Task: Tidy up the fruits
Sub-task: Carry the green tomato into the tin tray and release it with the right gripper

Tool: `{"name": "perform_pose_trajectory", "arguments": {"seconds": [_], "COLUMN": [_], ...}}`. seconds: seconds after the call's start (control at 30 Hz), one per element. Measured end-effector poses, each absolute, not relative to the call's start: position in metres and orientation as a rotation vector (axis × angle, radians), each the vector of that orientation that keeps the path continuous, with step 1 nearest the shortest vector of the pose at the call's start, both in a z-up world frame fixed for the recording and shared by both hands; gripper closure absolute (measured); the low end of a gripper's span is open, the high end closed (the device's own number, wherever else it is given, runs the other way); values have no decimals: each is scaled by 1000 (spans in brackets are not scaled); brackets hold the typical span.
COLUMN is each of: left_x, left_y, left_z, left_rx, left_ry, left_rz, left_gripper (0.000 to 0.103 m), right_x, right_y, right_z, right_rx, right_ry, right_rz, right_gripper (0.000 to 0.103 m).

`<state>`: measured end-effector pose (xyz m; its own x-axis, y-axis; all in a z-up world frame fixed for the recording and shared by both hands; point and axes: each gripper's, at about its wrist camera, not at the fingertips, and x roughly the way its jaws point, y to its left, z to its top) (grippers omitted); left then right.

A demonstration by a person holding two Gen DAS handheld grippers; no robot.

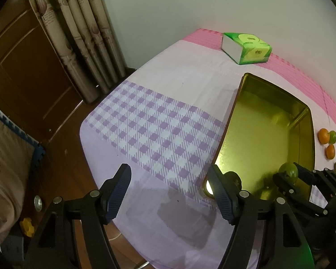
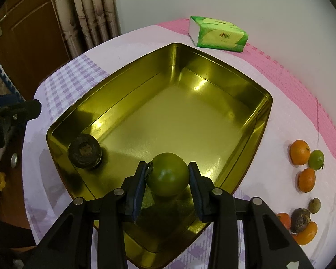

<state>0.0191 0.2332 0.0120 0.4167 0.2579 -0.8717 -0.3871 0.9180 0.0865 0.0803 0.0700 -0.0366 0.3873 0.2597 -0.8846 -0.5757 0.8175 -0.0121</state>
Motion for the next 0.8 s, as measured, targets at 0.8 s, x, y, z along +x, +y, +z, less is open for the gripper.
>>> {"name": "perform_pose_trajectory", "arguments": {"seconds": [0.8], "left_x": [20], "left_y": [224], "left_z": [11], "left_rx": [-108], "left_ry": [1059], "left_rz": [390], "left_gripper": [32], "right_x": [54], "right_y": [-3], "right_z": [20], "right_rx": [-171], "right_ry": [930], "right_rz": [480], "right_gripper": [60]}}
